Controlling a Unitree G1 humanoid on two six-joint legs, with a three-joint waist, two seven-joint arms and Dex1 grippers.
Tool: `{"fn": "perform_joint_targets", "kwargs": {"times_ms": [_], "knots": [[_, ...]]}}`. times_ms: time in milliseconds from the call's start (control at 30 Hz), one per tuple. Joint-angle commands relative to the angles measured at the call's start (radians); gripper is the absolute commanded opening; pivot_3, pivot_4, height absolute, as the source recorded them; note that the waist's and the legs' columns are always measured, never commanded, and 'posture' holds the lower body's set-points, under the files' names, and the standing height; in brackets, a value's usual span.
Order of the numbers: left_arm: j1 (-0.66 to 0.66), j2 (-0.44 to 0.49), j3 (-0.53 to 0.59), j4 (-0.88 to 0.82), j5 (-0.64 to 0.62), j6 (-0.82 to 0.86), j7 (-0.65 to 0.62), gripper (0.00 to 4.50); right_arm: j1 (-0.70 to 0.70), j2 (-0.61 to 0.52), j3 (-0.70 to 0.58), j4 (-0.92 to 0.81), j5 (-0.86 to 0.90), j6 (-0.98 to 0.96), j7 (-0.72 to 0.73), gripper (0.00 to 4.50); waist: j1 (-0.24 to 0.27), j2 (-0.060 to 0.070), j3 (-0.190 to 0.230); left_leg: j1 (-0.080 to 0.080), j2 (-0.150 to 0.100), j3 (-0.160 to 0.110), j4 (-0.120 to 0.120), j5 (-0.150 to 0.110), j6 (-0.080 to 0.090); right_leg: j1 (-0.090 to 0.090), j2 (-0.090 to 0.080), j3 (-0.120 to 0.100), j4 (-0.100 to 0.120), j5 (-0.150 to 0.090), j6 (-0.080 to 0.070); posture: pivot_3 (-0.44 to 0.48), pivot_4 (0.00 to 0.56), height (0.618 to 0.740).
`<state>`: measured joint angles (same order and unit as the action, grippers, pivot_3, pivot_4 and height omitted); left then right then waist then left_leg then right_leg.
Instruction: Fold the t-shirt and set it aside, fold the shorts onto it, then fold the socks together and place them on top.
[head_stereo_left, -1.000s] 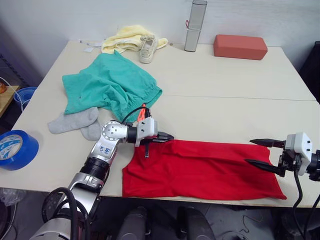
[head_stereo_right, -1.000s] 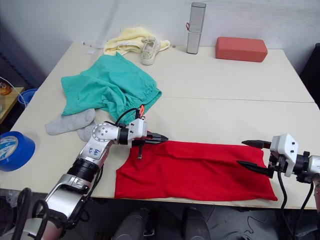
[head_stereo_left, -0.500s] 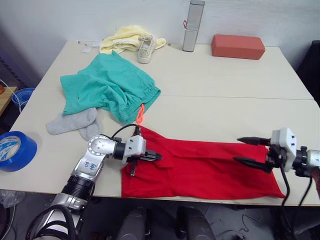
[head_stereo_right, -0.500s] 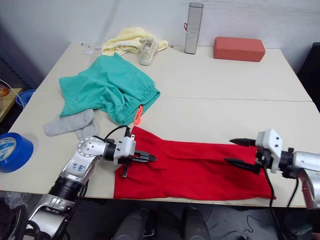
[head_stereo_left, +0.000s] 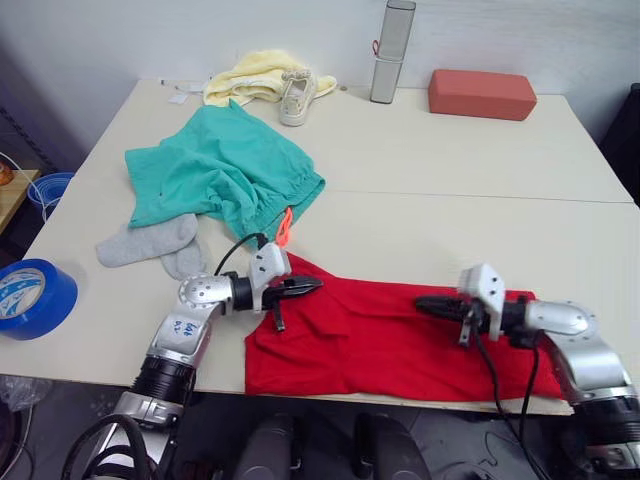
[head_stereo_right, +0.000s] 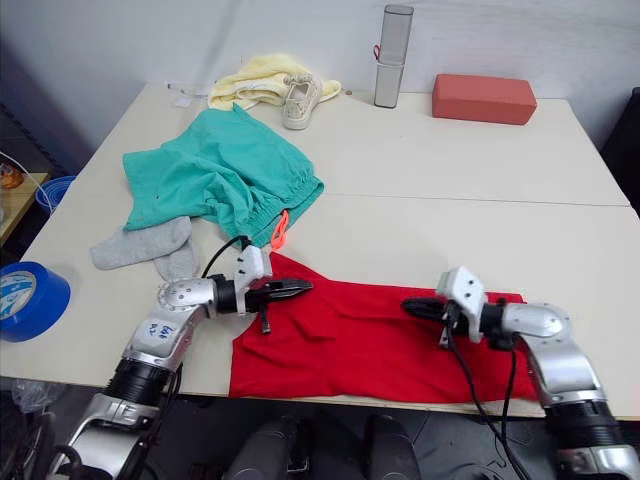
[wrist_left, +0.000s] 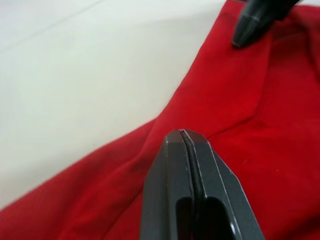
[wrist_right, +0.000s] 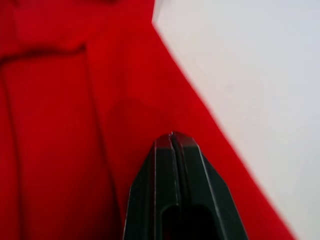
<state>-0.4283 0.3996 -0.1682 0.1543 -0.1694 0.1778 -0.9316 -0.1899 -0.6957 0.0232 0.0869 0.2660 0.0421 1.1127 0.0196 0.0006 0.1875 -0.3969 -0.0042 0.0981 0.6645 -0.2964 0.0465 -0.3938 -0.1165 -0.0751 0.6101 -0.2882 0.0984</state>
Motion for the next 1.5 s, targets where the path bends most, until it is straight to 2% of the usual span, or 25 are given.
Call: {"fn": "perform_joint_targets", "kwargs": {"times_ms": [33,200,333,500,633,767,933,1033,1100,1233,1333,1500], "knots": [[0.014,0.011,-0.016,-0.066,0.028,0.062,0.040,0.00,0.028,-0.007,0.007,0.011,-0.025,-0.079,0.019,0.02,0.000,0.000,0.000,0.000,0.000,0.000,0.000,0.001,0.001,0.000,0.000,0.000,0.000,0.000,0.000,0.000,0.150,0.740],[0.052,0.047,-0.004,-0.098,0.044,0.137,0.078,0.00,0.087,-0.041,-0.050,0.067,-0.026,-0.188,0.018,0.02,0.000,0.000,0.000,0.001,0.000,0.000,0.000,0.000,-0.001,0.001,0.000,0.000,0.000,0.000,0.000,0.000,0.150,0.740],[0.080,0.067,-0.001,-0.106,0.042,0.146,0.082,0.00,0.097,-0.054,-0.123,0.175,-0.019,-0.285,-0.012,0.02,0.000,-0.001,0.000,0.007,0.000,0.000,0.000,-0.001,-0.001,0.006,0.000,0.001,-0.001,0.000,0.000,0.000,0.150,0.740],[0.102,0.081,0.013,-0.094,0.034,0.139,0.081,0.00,0.078,-0.094,-0.213,0.371,-0.021,-0.392,-0.033,0.02,-0.003,0.001,-0.001,0.011,0.000,-0.001,-0.002,-0.003,0.000,0.010,0.000,0.001,-0.003,0.000,-0.001,0.000,0.150,0.740],[0.106,0.081,0.023,-0.082,0.020,0.115,0.076,0.00,0.043,-0.124,-0.237,0.542,-0.058,-0.420,-0.096,0.02,-0.012,0.001,-0.003,0.011,0.001,-0.001,-0.002,-0.002,-0.002,0.010,0.000,0.001,-0.003,-0.001,-0.001,0.000,0.150,0.740],[0.093,0.066,0.052,-0.066,-0.019,0.053,0.054,0.00,0.002,-0.123,-0.262,0.623,-0.045,-0.427,-0.139,0.02,-0.021,0.001,-0.003,0.011,0.001,-0.002,-0.003,-0.002,-0.002,0.011,0.000,0.000,-0.004,-0.001,-0.001,0.000,0.150,0.740],[0.056,0.045,0.107,-0.046,-0.087,-0.018,0.027,0.00,0.001,-0.097,-0.307,0.528,0.066,-0.409,-0.071,0.02,-0.022,0.001,-0.003,0.009,0.001,-0.002,-0.003,-0.002,-0.002,0.009,-0.001,0.000,-0.005,-0.001,-0.001,0.000,0.150,0.740],[0.026,0.022,0.146,-0.047,-0.150,-0.009,0.010,0.00,0.042,-0.079,-0.318,0.361,0.181,-0.293,-0.008,0.02,-0.022,0.001,-0.003,0.006,0.001,-0.002,-0.003,-0.002,-0.002,0.006,-0.001,0.000,-0.004,-0.001,-0.001,0.000,0.150,0.740],[-0.012,-0.014,0.181,-0.034,-0.194,0.032,0.045,0.00,0.104,-0.088,-0.286,0.203,0.222,-0.189,0.027,0.02,-0.017,0.002,-0.002,0.004,0.001,-0.001,-0.003,-0.001,-0.002,0.004,-0.001,0.000,-0.003,0.000,-0.001,0.000,0.150,0.740],[-0.060,-0.027,0.155,0.044,-0.132,0.068,0.096,0.00,0.171,-0.057,-0.224,0.034,0.206,-0.084,0.004,0.02,-0.017,0.002,-0.002,0.003,0.001,-0.002,-0.003,-0.001,-0.002,0.004,-0.001,0.000,-0.003,0.000,-0.001,0.000,0.150,0.740],[-0.071,-0.024,0.123,0.076,-0.077,0.090,0.139,0.00,0.196,-0.038,-0.201,0.024,0.152,-0.099,-0.019,0.02,-0.017,0.001,-0.002,0.004,0.000,-0.001,-0.003,-0.001,-0.002,0.004,0.000,-0.001,-0.003,0.000,-0.001,0.000,0.150,0.740],[-0.035,0.012,0.079,0.026,-0.043,0.108,0.109,0.00,0.195,-0.044,-0.239,0.121,0.083,-0.143,-0.094,0.02,-0.019,0.001,-0.002,0.002,0.000,0.000,-0.003,-0.001,-0.002,0.002,0.000,0.000,-0.003,0.000,0.000,0.000,0.150,0.740]]}}
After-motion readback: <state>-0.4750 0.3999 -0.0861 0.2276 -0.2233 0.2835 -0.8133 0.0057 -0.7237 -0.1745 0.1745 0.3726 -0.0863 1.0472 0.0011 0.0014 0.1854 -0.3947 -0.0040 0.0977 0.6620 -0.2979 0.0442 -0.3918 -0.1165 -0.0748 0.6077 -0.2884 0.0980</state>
